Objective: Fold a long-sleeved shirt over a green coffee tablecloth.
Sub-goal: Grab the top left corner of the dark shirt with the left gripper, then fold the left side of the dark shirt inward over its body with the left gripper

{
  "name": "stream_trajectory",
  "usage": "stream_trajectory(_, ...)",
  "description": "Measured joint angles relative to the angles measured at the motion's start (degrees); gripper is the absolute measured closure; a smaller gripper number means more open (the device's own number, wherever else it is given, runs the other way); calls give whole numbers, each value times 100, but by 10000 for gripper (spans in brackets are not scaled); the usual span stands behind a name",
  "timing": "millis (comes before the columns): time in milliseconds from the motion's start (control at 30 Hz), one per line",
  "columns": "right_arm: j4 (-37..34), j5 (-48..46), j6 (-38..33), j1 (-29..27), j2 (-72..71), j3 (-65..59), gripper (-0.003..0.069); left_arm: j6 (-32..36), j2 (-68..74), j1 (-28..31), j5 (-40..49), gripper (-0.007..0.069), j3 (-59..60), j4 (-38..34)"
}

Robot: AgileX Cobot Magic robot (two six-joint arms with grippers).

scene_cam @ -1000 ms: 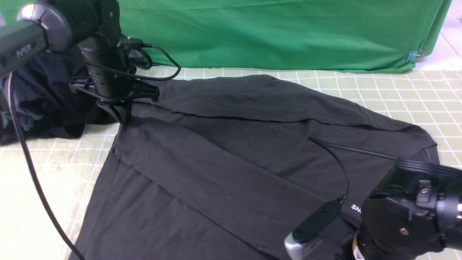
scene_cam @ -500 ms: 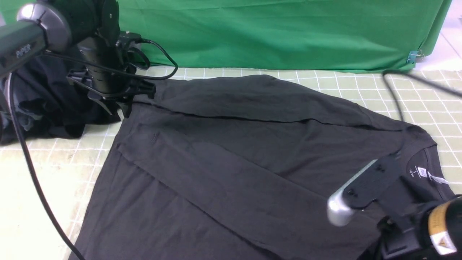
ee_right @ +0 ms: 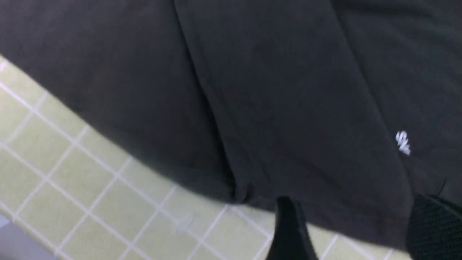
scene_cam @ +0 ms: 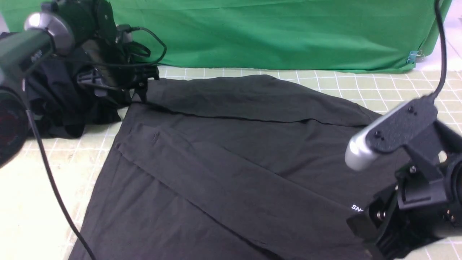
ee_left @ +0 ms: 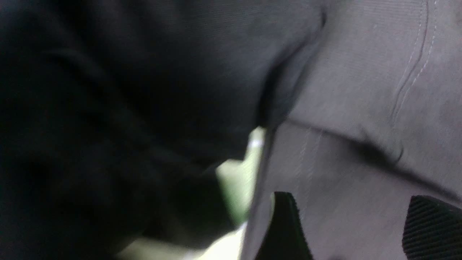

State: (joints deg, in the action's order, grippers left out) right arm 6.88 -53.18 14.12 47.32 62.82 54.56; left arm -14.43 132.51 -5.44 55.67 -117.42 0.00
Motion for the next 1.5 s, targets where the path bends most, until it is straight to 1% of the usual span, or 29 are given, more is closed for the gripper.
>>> stream_trajectory(167, 144, 58, -7, 0, 0, 51, 246, 280, 168, -11, -421, 250, -25, -341)
stream_trajectory(267, 204, 73, -7, 0, 0, 55, 246, 126, 213, -11, -550, 257, -31, -149)
stream_trajectory(333, 216, 73, -7, 0, 0, 55, 246, -67, 263, -5, -573, 258, -31, 126)
stream_trajectory(400, 221, 73, -7, 0, 0, 55, 246, -116, 304, 5, -593, 258, -31, 210)
stream_trajectory(767, 236, 121, -7, 0, 0, 55, 246, -180, 347, 5, -1153, 262, -31, 220)
stream_trajectory(900, 237, 127, -7, 0, 0, 55, 246, -180, 353, 5, -1223, 288, -31, 151)
stream_trajectory(1000, 242, 133, -1, 0, 0, 55, 246, -153, 447, 5, -1205, 366, -31, 46)
stream_trajectory(1033, 242, 133, -1, 0, 0, 55, 246, -153, 454, 5, -1204, 371, -31, 37)
stream_trajectory(1133, 242, 133, 10, 0, 0, 55, 246, -121, 495, 5, -1149, 452, -46, 0)
stream_trajectory(1167, 242, 133, 10, 0, 0, 55, 246, -121, 495, 5, -1119, 491, -46, 55)
stream_trajectory(1200, 242, 133, 10, 0, 0, 55, 246, -121, 495, 5, -1120, 498, -46, 64)
stream_trajectory(1233, 242, 133, 16, 0, 0, 55, 246, -121, 482, 5, -1109, 549, -46, 77)
stream_trajectory(1300, 242, 133, 22, 0, 0, 55, 246, -113, 441, 0, -1074, 598, -46, 77)
stream_trajectory(1333, 242, 133, 45, 0, 0, 55, 246, -81, 385, 0, -1047, 610, -46, 77)
stream_trajectory(1500, 242, 133, 115, 0, 0, 55, 248, 112, 139, -5, -954, 614, -46, 77)
